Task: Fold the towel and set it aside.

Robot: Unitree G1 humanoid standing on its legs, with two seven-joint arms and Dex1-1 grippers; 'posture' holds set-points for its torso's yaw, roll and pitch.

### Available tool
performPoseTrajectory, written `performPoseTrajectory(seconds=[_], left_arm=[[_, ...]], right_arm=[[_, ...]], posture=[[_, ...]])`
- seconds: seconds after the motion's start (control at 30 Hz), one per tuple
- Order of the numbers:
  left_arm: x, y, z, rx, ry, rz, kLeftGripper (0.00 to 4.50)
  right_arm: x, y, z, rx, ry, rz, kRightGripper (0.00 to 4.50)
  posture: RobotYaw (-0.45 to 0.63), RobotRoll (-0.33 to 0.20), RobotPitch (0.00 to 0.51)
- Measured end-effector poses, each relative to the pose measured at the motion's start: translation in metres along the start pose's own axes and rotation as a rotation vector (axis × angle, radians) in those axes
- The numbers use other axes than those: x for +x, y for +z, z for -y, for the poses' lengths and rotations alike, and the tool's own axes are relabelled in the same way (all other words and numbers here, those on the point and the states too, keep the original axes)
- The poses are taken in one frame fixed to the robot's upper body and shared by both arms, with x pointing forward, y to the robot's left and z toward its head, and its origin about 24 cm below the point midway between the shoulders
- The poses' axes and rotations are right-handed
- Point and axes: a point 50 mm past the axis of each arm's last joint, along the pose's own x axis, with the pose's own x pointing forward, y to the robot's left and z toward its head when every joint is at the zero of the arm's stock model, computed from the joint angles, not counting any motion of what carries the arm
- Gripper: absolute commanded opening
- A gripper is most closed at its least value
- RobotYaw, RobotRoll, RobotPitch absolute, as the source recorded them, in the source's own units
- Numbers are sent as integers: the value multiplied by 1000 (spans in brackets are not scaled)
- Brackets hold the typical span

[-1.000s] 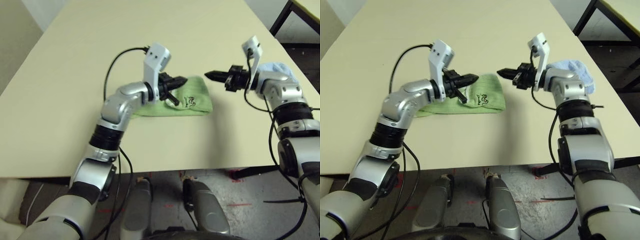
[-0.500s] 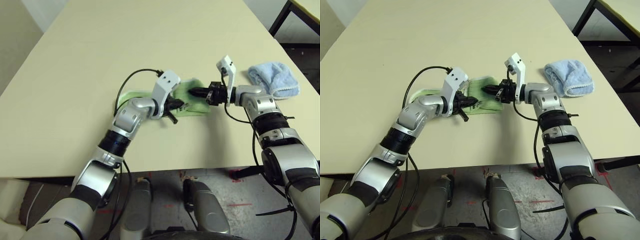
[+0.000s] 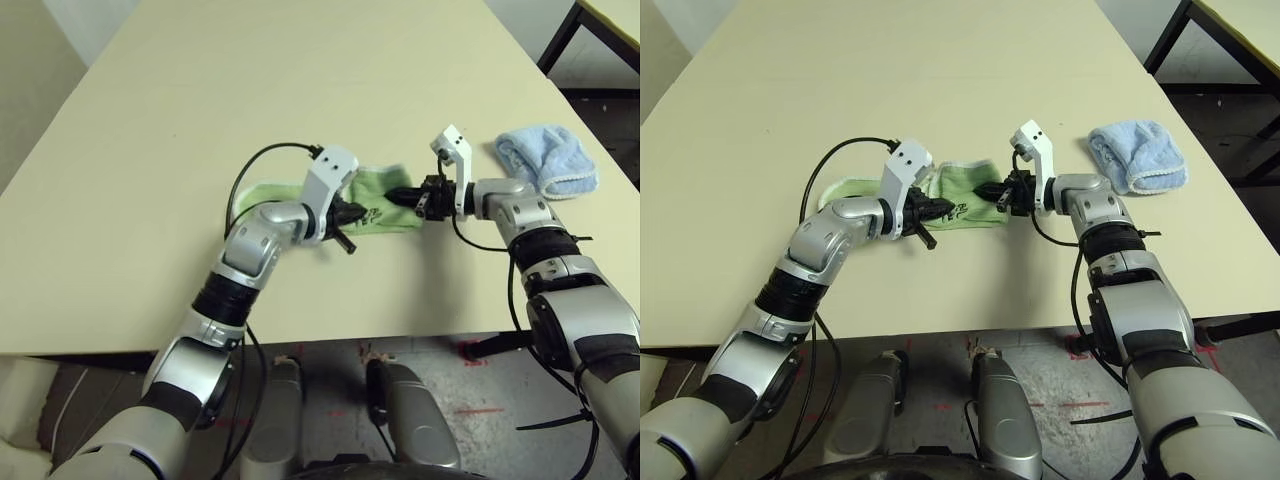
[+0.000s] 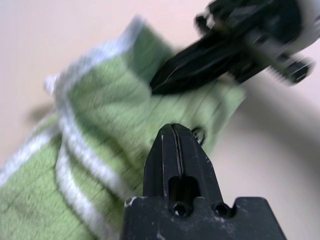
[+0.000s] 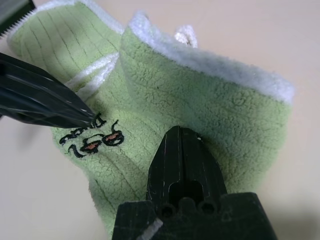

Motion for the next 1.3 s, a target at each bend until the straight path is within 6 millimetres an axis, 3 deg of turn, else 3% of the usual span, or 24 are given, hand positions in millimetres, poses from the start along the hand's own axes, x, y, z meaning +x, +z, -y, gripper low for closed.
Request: performPoseTrajectory(seconds=[0.17, 0.2, 0.27, 0.4, 0.57, 0.67, 0.7, 0.8, 1.1, 1.3], left_arm=[[-17, 17, 0, -5, 24, 86, 0], [-21, 19, 1, -10, 30, 106, 0], [-28, 20, 0, -30, 46, 137, 0], [-57, 17, -4, -88, 133, 198, 1291], [-88, 4, -4, -187, 221, 205, 3277], [-102, -5, 4, -248, 240, 198, 4386], [-105, -12, 7, -273, 245, 173, 4452], [-112, -27, 14, -342, 262, 117, 4452], [-119, -31, 17, -380, 293, 97, 4452], [-114, -46, 24, -570, 297, 32, 4452]], right_arm=[[-5, 5, 0, 11, 35, 54, 18], [-8, 8, 0, 0, 51, 70, 480], [-13, 15, 0, -32, 78, 93, 995], [-28, 31, 0, -112, 131, 130, 2461], [-41, 44, -3, -187, 163, 154, 4392], [-42, 46, -4, -205, 179, 155, 4500], [-44, 46, -4, -211, 176, 152, 4500], [-47, 46, -3, -231, 172, 151, 4500], [-45, 44, -3, -242, 174, 151, 4500], [-42, 44, -4, -251, 174, 149, 4500]], posture=[[155, 0, 136], [155, 0, 136], [153, 0, 138], [152, 0, 141], [176, 0, 152], [187, 0, 153], [192, 0, 153], [198, 0, 154], [207, 0, 149], [201, 0, 144]])
